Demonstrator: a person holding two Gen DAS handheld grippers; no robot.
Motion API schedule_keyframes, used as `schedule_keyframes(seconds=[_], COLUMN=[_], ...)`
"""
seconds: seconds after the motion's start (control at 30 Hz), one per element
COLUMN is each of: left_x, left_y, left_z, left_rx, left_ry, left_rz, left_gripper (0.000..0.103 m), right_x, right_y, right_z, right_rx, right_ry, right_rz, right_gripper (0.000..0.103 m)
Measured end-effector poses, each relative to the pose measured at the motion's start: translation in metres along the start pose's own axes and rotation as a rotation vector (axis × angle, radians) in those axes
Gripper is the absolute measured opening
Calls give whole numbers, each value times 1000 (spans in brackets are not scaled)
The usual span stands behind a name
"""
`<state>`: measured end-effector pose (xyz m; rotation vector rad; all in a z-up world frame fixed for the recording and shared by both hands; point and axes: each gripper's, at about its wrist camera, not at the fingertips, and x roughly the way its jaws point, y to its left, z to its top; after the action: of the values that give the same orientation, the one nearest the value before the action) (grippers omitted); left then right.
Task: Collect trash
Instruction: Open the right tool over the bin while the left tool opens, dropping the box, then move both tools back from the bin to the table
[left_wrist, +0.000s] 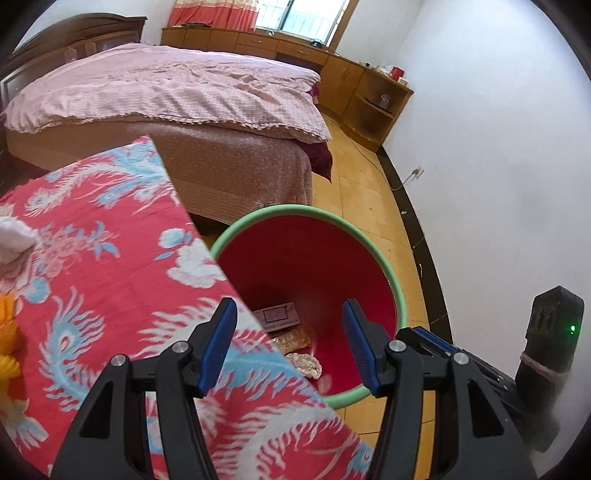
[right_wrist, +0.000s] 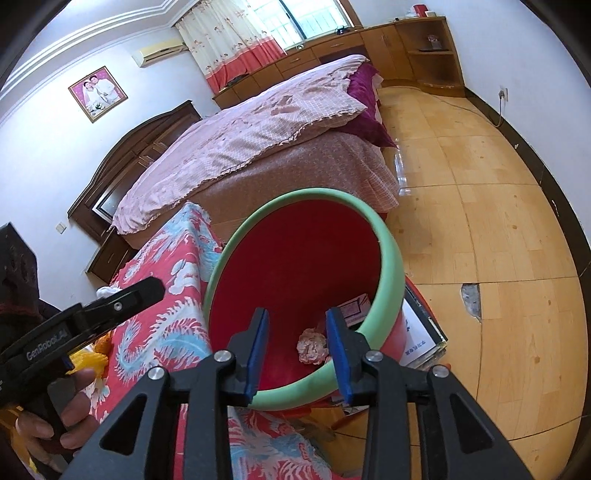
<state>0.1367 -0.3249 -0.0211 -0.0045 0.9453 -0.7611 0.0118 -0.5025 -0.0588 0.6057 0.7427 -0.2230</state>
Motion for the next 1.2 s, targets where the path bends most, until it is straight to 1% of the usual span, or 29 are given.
schedule_keyframes(seconds=[0.13, 0.3, 0.43, 0.6, 0.77, 0.93, 1.13, 1.2], left_x=[-17, -46, -69, -96, -118, -144, -171, -179], left_y=[13, 29, 42, 61, 83, 111, 154, 166], left_z=[-5, -13, -19, -29, -41, -50, -60, -61], left_rx=[-26, -61, -73, -116, -170, -226, -319, -339], left_ry=[-18, -49, -82, -117, -135, -171, -203, -214], left_rz=[11, 45, 76, 98, 126, 183, 241, 266], left_gripper=[59, 59, 59, 59, 59, 59, 59, 59], right_x=[-3, -7, -9, -10, -12, -10, -6, -5], right_y=[13, 32, 53, 78, 102, 128, 154, 160], right_z=[-3, -8, -12, -20, -30, -40, -49, -52], right_rx=[-10, -37, -66, -109, -150, -187, -228, -238], right_ry=[3, 4, 7, 18, 33, 53, 76, 80], right_rz=[16, 31, 54, 80, 100, 127, 148, 155], right_gripper=[43, 50, 52, 54, 55, 56, 57, 60])
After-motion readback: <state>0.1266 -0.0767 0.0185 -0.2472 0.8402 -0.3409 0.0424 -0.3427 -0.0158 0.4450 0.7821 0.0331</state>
